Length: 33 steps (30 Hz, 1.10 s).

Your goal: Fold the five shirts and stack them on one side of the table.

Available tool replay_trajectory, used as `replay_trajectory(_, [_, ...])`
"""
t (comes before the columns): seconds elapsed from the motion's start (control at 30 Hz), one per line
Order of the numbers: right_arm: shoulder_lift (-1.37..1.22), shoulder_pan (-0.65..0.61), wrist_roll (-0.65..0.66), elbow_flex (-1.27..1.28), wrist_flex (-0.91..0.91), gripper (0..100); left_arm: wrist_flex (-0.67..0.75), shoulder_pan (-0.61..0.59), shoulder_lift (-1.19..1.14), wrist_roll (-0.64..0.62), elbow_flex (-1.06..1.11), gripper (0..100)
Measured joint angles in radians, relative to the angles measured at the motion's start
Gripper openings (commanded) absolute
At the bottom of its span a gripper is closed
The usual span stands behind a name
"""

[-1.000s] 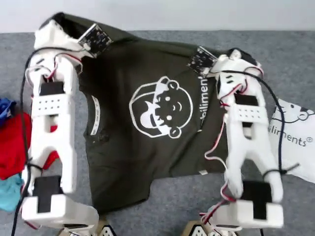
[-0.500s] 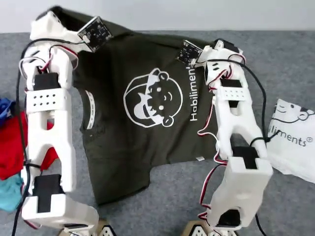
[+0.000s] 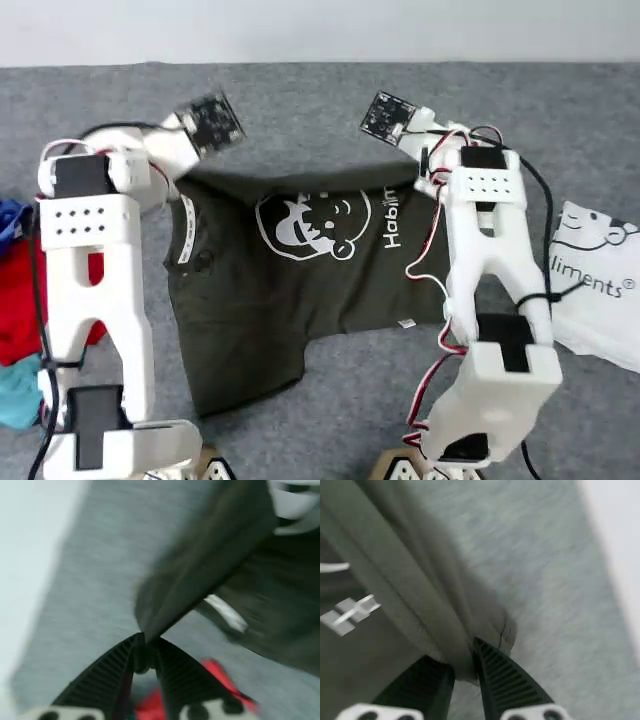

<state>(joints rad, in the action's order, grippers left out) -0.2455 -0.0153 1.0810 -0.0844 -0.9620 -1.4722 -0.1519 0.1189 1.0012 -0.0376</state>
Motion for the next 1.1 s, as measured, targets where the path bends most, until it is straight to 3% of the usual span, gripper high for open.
replay_trajectory(0.17, [0.077, 0.000, -0.052, -0.002, -0.275, 0.9, -0.239, -0.003, 0.069, 0.000, 0.000, 0])
replay_trajectory(0.53, [0.112, 0.000, -0.114, -0.002, -0.689, 0.9, -0.253, -0.025, 0.382, -0.008, 0.416, 1])
replay_trajectory(0.83, [0.112, 0.000, -0.115, 0.052, -0.743, 0.9, -0.253, -0.025, 0.563, -0.014, 0.769, 1])
replay_trajectory(1.1, [0.112, 0.025, -0.115, 0.141, -0.671, 0.9, -0.253, -0.025, 0.578, -0.017, 0.842, 3])
